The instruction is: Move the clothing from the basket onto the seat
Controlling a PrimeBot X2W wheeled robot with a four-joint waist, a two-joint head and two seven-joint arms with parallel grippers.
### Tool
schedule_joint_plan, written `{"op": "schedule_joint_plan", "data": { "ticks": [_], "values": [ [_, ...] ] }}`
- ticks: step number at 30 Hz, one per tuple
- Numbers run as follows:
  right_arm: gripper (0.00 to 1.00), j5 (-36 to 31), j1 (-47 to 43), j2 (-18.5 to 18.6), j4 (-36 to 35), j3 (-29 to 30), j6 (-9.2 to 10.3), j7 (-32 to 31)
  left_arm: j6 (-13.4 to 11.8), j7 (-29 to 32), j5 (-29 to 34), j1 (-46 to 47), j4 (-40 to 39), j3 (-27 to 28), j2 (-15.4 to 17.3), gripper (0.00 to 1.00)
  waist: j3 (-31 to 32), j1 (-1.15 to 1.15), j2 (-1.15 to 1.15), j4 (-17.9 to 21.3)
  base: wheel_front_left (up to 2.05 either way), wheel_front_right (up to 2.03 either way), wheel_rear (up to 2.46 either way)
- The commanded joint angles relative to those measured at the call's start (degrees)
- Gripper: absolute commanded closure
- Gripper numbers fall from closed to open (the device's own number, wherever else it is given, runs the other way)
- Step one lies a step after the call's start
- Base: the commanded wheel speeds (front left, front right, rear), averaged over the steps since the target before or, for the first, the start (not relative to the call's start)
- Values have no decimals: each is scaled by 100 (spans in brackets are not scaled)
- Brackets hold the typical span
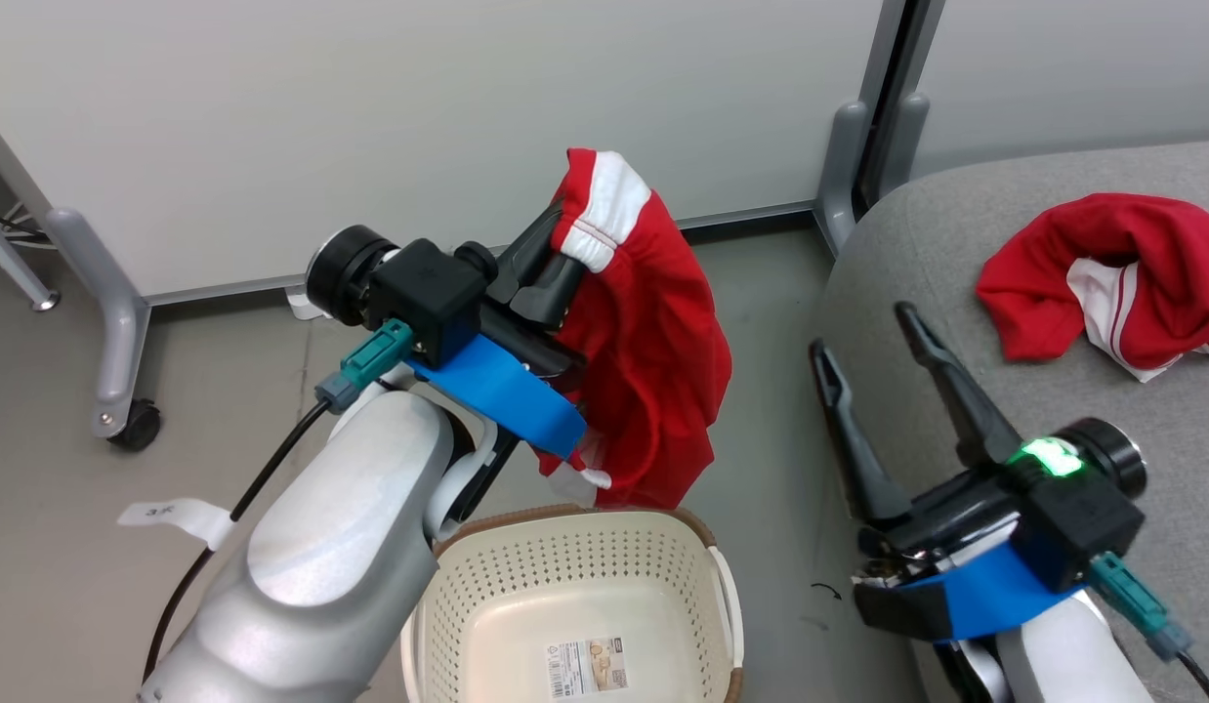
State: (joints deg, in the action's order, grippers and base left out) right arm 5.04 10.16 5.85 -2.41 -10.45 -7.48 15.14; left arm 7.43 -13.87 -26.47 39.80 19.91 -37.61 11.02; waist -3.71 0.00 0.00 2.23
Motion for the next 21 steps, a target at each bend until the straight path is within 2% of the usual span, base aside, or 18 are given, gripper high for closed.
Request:
{"op": "schedule_joint_plan", "data": {
  "ticks": [1,9,21],
  "values": [
    [0,-26,173,112,65,-201,-3,0,4,-3,-15,109,8,-5,-8,100,-20,0,0,-16,0,0,0],
    [0,-68,1052,299,602,-951,-3,0,4,-38,30,226,3,-119,-113,100,-193,0,0,-132,0,0,0],
    [0,-109,2127,262,2175,-1557,-2,-1,4,-96,70,295,1,-405,-325,100,-353,0,0,-300,0,0,0]
  ]
}}
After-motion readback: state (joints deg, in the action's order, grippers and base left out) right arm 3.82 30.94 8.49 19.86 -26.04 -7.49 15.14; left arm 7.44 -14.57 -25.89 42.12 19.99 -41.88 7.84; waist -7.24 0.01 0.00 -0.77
